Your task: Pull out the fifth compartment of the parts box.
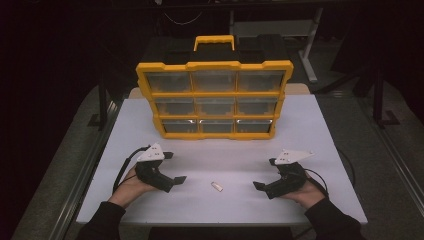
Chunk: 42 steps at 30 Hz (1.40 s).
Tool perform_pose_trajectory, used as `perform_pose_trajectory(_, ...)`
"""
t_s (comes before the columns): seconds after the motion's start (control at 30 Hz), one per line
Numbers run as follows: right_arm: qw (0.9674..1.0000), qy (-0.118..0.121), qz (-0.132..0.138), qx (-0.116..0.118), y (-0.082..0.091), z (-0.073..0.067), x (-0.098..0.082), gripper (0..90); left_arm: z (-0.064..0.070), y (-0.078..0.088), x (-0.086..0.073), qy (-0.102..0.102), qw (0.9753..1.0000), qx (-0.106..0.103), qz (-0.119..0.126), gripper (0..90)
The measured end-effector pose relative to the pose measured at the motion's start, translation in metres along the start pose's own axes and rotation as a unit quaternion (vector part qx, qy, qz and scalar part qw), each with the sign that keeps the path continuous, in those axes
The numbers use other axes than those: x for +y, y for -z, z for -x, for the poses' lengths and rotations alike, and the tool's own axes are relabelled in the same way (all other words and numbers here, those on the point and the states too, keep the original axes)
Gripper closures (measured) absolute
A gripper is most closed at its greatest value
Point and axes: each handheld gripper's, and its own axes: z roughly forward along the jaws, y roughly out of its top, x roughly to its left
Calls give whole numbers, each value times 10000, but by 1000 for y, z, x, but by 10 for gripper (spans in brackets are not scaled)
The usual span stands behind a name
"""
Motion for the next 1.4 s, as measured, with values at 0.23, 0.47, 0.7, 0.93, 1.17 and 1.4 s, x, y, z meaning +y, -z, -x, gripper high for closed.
perform_pose_trajectory(0.23,10000,11,-4,10,0,0,0,0,1,-3,2,-36,10000,-8,20,0)
perform_pose_trajectory(0.47,10000,7,0,27,0,0,0,0,1,-6,3,-35,10000,-30,-9,0)
perform_pose_trajectory(0.7,10000,-2,-19,36,0,0,0,0,1,-8,5,-14,10000,-28,-8,0)
perform_pose_trajectory(0.93,10000,9,-29,47,-1,0,0,0,2,-10,7,-11,10000,-37,16,0)
perform_pose_trajectory(1.17,10000,7,-35,52,-1,0,0,0,2,-13,8,6,10000,-48,34,0)
perform_pose_trajectory(1.4,10000,7,-47,60,-1,0,0,0,2,-15,9,21,9999,-79,70,0)
